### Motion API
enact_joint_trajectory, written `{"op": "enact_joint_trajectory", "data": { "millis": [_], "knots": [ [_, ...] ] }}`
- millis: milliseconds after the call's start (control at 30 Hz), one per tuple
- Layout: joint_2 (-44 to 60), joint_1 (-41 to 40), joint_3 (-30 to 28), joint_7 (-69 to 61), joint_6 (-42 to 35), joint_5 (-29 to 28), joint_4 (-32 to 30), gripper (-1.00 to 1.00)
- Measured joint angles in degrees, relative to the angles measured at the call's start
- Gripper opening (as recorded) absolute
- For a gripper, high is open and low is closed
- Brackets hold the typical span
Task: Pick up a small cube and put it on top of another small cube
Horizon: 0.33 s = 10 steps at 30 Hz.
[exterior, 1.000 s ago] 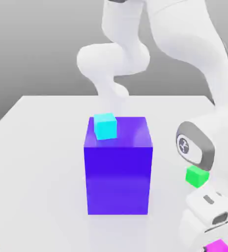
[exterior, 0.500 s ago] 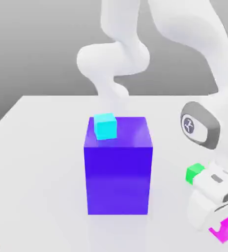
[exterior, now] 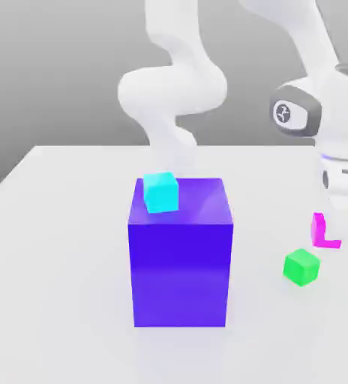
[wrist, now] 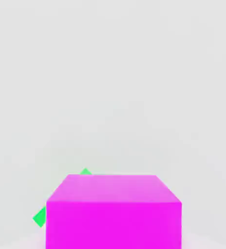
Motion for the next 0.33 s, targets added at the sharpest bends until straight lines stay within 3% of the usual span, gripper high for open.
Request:
{"op": "enact_joint_trajectory", "data": {
  "millis": [100, 233, 267, 333],
  "knots": [
    [3.7, -0.68, 0.48, 1.22, 4.58, -3.72, -1.03, -1.0],
    [11.92, -1.08, -1.97, 8.41, 11.97, -14.21, -0.85, -1.0],
    [13.29, -0.56, -2.86, 9.9, 13.15, -16.32, -0.78, 1.0],
    [13.29, -0.58, -2.86, 9.91, 13.15, -16.32, -0.78, 1.0]
  ]
}}
